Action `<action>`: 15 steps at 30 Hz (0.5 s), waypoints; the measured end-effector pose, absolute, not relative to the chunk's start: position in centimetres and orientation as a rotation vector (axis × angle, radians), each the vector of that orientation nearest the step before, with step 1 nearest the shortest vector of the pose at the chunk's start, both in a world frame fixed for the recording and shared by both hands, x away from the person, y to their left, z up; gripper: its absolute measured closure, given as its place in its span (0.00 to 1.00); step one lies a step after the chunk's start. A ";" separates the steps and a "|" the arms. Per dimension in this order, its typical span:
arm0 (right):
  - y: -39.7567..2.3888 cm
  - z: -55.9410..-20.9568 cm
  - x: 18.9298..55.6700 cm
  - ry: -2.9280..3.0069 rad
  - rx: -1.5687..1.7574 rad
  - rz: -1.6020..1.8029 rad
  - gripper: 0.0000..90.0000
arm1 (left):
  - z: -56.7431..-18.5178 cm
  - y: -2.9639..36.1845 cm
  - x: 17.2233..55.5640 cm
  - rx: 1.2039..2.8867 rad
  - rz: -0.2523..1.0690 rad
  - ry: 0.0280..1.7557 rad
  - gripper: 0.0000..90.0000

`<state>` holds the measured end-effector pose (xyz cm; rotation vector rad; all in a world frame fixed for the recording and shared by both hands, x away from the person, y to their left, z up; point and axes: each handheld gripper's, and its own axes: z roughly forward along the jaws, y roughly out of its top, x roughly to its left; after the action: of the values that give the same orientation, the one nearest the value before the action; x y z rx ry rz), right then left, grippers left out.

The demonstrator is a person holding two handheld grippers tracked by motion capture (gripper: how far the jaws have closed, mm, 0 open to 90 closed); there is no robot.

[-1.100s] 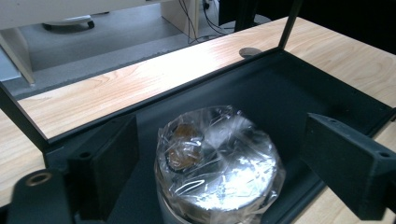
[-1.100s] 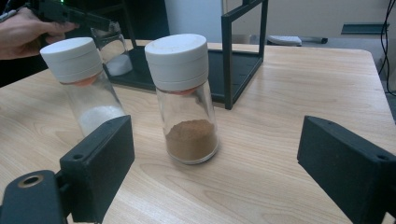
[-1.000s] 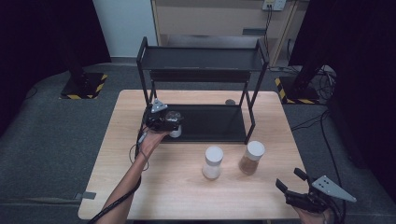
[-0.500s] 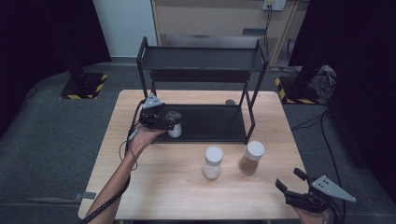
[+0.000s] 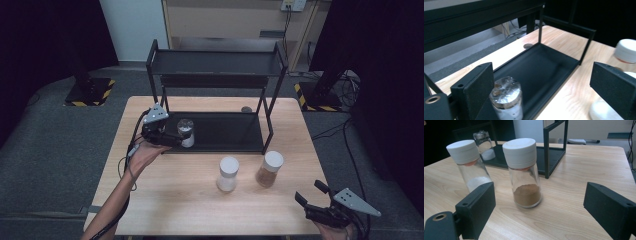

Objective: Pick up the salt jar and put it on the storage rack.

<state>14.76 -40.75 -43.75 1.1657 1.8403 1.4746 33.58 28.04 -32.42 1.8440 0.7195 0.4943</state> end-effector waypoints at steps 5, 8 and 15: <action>-40.7 -43.7 14.8 1.846 1.162 1.472 0.12 | -32.4 28.7 31.6 1.822 0.505 0.683 0.05; -40.7 -43.7 14.8 1.849 1.161 1.470 0.12 | -32.7 29.3 30.2 1.805 0.508 0.649 0.05; -40.6 -43.7 14.9 1.851 1.163 1.467 0.12 | -33.9 30.6 27.3 1.758 0.514 0.633 0.04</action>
<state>14.86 -40.63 -43.68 1.1628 1.8507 1.4668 27.29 30.60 -33.91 1.7584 0.6334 0.5143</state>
